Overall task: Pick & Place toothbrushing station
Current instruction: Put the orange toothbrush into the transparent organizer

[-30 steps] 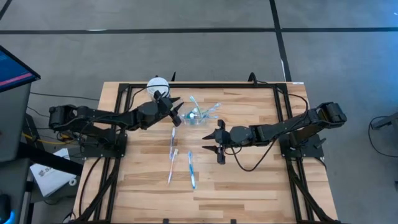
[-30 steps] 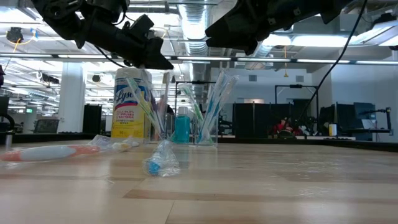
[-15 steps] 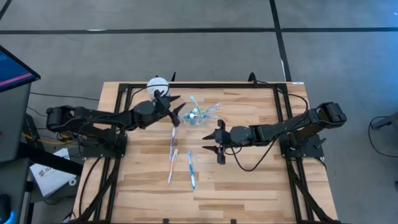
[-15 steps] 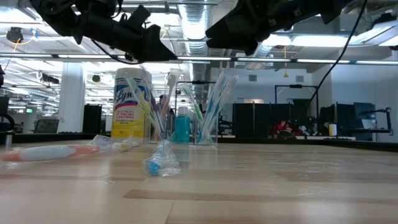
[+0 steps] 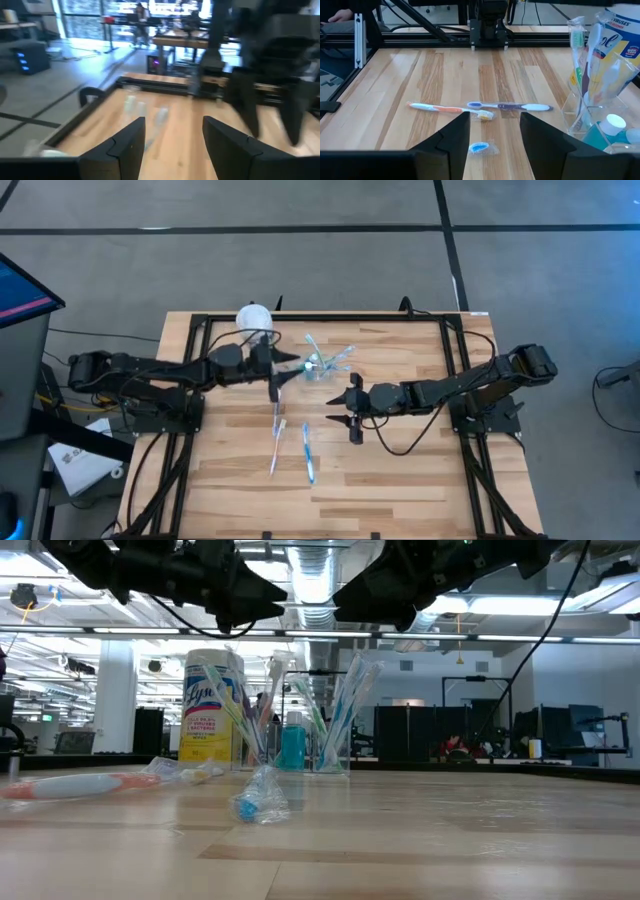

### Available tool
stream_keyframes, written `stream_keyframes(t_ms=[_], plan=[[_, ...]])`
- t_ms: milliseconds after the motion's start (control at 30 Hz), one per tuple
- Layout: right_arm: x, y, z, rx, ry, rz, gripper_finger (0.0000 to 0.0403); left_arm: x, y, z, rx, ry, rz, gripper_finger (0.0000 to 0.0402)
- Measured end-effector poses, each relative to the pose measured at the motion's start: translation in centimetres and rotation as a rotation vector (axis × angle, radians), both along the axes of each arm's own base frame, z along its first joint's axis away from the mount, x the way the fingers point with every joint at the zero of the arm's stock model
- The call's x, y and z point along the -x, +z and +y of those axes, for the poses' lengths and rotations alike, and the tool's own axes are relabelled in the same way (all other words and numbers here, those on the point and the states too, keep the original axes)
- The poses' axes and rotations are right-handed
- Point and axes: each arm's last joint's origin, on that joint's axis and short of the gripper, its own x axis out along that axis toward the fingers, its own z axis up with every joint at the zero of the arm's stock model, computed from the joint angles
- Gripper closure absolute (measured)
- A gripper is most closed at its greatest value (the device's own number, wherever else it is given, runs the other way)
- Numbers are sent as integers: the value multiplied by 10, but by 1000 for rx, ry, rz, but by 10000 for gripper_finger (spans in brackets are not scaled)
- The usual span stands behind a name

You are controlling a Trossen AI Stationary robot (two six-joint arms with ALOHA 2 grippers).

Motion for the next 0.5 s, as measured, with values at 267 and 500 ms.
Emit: stream_keyframes(t_ms=[267,500], plan=[[0,0,0,0,1,0,238,-3,-4,-31,19,-132,39,211],[0,0,0,0,0,0,243,0,-12,-61,135,-235,116,211]])
